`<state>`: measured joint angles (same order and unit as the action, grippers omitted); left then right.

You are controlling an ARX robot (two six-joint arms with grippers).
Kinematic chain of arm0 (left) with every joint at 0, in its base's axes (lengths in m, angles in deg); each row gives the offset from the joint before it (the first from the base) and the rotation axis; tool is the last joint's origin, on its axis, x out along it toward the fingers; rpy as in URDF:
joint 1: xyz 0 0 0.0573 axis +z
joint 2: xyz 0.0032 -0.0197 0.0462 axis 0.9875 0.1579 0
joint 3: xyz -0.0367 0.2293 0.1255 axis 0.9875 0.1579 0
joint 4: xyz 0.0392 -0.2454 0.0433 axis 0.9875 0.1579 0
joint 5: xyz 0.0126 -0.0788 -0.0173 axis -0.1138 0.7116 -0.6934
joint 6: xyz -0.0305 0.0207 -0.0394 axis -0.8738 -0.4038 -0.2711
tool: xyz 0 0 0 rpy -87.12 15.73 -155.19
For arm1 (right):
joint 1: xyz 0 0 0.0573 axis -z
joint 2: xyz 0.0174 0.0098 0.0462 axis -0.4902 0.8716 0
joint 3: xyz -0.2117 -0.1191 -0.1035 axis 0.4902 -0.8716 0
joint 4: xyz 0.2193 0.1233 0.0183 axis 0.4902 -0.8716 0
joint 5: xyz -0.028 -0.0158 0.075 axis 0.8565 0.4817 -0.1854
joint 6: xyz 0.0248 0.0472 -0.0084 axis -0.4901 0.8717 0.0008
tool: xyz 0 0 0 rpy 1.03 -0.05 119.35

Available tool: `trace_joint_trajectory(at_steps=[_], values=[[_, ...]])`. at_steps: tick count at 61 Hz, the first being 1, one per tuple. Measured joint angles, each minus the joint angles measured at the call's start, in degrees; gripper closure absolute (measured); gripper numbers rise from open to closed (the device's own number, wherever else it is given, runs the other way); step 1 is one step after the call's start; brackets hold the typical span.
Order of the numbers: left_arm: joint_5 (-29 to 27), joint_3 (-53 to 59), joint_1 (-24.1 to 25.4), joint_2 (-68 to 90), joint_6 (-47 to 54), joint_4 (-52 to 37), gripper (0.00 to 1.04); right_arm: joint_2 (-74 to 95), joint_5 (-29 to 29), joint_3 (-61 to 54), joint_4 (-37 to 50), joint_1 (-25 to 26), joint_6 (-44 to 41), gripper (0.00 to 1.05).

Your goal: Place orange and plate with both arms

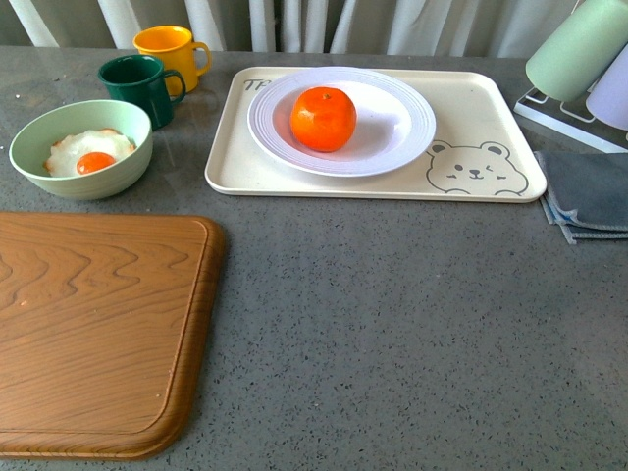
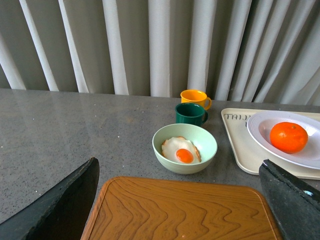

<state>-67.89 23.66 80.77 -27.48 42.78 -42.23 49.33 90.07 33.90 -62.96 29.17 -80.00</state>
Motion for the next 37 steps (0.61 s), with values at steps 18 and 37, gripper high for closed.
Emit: trace_joint_trajectory(at_steps=[18,37], values=[[0.0,0.0,0.0,0.0,0.0,0.0,0.09,-8.4,0.0,0.0,-8.1,0.0,0.0,1.03],[0.0,0.0,0.0,0.0,0.0,0.0,0.09,-14.1,0.0,0.0,-13.8,0.0,0.0,1.03]])
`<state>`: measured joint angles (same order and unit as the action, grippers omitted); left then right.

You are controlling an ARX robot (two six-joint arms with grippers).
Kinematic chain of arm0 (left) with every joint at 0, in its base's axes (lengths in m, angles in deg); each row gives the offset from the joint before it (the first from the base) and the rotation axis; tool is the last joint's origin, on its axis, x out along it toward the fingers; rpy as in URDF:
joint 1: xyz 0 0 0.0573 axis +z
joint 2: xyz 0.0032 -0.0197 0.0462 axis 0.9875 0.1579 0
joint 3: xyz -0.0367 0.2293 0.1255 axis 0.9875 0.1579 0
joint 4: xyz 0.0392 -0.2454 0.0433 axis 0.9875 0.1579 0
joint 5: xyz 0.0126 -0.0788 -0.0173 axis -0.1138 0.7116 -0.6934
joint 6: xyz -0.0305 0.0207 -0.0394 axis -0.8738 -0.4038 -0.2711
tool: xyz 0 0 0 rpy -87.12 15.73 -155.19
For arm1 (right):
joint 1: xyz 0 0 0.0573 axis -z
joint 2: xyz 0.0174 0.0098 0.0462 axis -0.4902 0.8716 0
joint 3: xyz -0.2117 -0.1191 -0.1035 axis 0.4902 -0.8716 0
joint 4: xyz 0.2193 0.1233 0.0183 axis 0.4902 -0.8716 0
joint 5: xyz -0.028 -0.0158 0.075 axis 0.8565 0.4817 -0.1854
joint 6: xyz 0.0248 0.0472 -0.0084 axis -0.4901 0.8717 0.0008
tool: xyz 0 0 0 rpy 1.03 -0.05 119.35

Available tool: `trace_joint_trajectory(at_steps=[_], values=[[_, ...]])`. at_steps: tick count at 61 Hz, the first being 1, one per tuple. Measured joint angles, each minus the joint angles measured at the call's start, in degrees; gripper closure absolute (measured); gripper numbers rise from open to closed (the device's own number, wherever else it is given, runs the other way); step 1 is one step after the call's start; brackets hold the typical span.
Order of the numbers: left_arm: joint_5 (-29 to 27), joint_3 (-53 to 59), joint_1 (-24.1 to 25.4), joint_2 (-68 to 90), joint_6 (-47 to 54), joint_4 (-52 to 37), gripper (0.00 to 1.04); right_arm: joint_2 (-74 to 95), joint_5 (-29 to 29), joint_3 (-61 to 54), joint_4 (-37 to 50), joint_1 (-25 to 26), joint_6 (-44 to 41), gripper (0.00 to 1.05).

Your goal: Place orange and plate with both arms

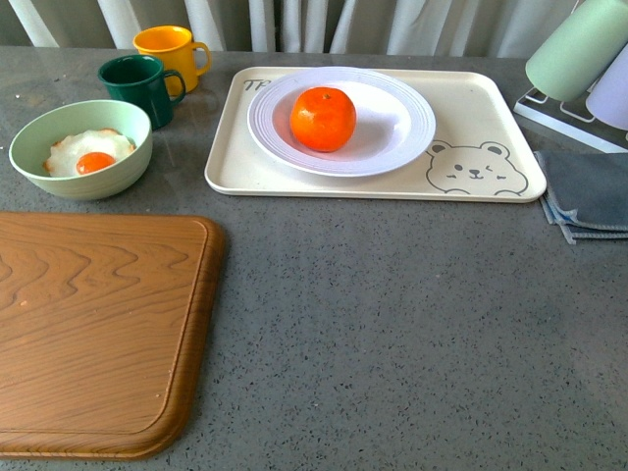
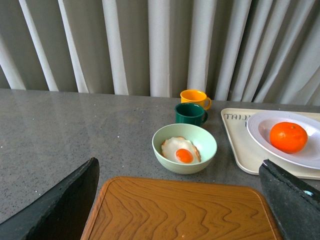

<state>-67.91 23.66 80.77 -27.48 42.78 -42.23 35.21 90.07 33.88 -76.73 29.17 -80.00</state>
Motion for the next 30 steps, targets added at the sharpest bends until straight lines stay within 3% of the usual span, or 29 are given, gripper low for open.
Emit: trace_joint_trajectory(at_steps=[9,16,30], values=[[0.0,0.0,0.0,0.0,0.0,0.0,0.09,-1.9,0.0,0.0,-1.9,0.0,0.0,1.03],[0.0,0.0,0.0,0.0,0.0,0.0,0.09,-9.4,0.0,0.0,-11.1,0.0,0.0,1.03],[0.0,0.0,0.0,0.0,0.0,0.0,0.09,-11.7,-0.1,0.0,-12.1,0.0,0.0,1.03]])
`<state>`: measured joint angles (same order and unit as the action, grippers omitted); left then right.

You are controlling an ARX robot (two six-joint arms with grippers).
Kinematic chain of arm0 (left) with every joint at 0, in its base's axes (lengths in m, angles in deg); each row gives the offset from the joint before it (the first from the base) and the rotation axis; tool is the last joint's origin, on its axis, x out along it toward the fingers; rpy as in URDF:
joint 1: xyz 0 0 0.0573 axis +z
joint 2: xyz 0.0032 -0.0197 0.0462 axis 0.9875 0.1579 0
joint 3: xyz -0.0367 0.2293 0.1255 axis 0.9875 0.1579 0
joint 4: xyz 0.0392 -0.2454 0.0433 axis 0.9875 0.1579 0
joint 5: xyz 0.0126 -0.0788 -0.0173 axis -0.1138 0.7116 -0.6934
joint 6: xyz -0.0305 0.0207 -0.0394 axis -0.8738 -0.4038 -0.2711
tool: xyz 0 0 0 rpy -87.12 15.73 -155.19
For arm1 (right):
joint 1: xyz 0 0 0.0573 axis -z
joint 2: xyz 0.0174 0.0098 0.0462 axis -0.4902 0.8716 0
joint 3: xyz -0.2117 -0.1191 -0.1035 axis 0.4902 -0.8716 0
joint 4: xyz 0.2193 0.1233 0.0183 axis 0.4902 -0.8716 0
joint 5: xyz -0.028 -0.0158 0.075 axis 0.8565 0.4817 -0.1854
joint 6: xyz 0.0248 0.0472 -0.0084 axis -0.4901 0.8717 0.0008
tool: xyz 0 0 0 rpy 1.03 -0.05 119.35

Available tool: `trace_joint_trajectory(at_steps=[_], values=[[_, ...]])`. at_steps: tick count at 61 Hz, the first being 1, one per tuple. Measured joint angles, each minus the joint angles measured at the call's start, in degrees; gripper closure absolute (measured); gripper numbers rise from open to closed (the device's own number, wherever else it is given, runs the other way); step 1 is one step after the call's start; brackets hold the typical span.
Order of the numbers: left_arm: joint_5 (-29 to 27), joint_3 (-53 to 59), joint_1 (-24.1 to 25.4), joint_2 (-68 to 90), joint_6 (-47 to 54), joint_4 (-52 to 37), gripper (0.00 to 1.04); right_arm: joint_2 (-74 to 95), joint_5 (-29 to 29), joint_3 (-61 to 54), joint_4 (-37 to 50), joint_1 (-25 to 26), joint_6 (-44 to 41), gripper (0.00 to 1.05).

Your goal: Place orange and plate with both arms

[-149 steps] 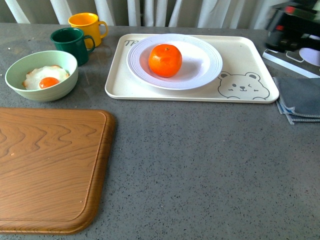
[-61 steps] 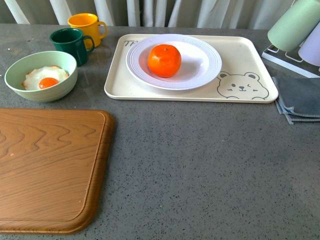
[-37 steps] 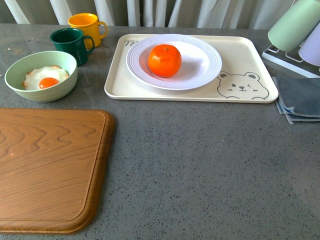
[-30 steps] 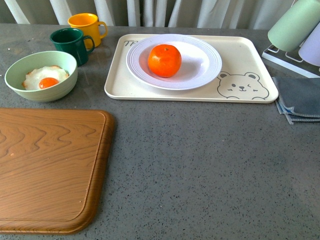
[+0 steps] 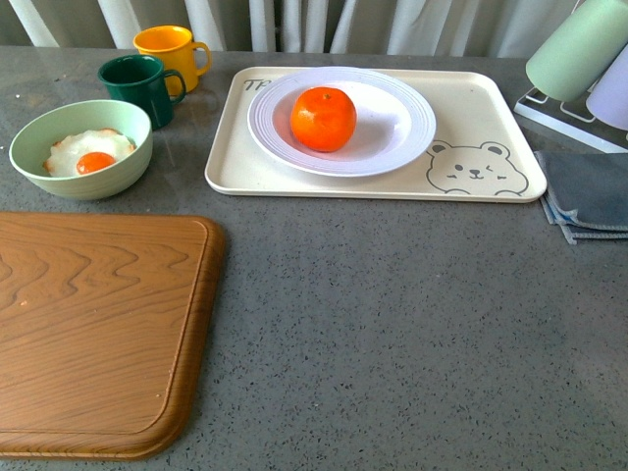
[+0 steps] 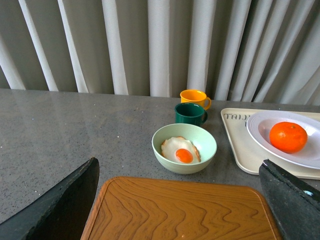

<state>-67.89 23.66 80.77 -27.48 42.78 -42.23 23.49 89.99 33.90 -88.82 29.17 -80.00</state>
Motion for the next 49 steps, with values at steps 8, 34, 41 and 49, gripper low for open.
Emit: trace_joint_trajectory(at_steps=[8,34,41,49], values=[[0.0,0.0,0.0,0.0,0.0,0.0,0.09,-0.1,0.0,0.0,0.0,0.0,0.0,1.03],[0.0,0.0,0.0,0.0,0.0,0.0,0.09,-0.1,0.0,0.0,0.0,0.0,0.0,0.54],[0.0,0.0,0.0,0.0,0.0,0.0,0.09,-0.1,0.0,0.0,0.0,0.0,-0.1,0.32],[0.0,0.0,0.0,0.0,0.0,0.0,0.09,-0.1,0.0,0.0,0.0,0.0,0.0,0.08]])
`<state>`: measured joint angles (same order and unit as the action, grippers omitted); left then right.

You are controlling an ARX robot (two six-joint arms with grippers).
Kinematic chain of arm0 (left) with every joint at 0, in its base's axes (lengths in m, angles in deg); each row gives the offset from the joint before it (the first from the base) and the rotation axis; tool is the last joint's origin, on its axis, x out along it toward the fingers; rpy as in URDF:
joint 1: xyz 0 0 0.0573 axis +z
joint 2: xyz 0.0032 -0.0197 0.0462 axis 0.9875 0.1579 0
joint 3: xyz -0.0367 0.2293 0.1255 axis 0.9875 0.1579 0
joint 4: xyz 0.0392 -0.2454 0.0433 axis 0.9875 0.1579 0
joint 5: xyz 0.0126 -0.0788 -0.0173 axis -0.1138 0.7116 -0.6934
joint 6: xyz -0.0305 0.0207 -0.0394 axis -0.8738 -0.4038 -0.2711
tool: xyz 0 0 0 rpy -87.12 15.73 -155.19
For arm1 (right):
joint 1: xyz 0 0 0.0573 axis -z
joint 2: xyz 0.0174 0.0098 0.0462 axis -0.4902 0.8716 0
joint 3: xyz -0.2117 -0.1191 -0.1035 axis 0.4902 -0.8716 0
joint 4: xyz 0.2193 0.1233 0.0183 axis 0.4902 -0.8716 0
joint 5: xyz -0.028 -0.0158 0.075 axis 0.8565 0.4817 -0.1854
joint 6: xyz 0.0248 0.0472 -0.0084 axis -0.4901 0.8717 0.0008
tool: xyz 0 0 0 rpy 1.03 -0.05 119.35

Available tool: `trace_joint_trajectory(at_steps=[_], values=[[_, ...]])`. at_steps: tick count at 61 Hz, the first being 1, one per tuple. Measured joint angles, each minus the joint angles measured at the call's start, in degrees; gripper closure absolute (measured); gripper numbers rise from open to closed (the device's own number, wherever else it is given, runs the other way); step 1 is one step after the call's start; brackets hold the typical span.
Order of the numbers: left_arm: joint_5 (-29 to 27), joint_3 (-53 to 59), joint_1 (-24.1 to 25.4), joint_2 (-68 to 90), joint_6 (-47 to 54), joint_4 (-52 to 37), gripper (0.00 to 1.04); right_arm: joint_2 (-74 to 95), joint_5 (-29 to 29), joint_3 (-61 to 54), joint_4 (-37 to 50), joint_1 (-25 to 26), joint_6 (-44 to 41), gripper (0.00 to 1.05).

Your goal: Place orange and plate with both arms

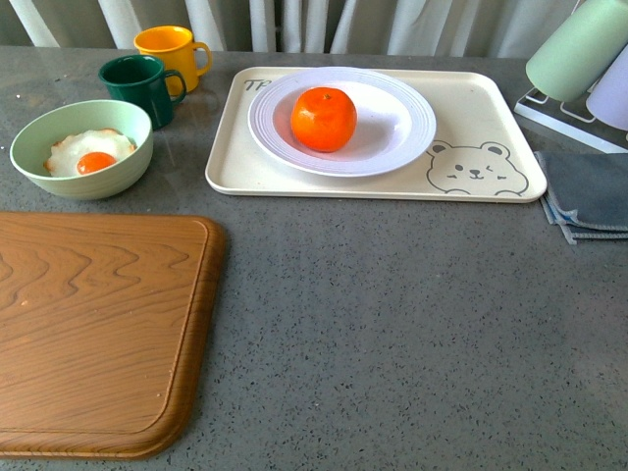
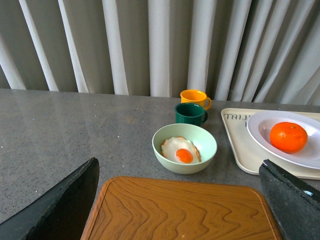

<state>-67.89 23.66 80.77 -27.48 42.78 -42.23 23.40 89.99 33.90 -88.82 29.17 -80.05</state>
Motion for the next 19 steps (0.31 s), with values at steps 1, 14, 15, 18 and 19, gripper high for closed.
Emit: trace_joint_trajectory(at_steps=[1,14,15,18,19], values=[[0.0,0.0,0.0,0.0,0.0,0.0,0.09,0.0,0.0,0.0,0.0,0.0,0.0,0.08],[0.0,0.0,0.0,0.0,0.0,0.0,0.09,0.0,0.0,0.0,0.0,0.0,0.0,0.09],[0.0,0.0,0.0,0.0,0.0,0.0,0.09,0.0,0.0,0.0,0.0,0.0,0.0,0.09],[0.0,0.0,0.0,0.0,0.0,0.0,0.09,0.0,0.0,0.0,0.0,0.0,0.0,0.09],[0.0,0.0,0.0,0.0,0.0,0.0,0.09,0.0,0.0,0.0,0.0,0.0,0.0,0.09]])
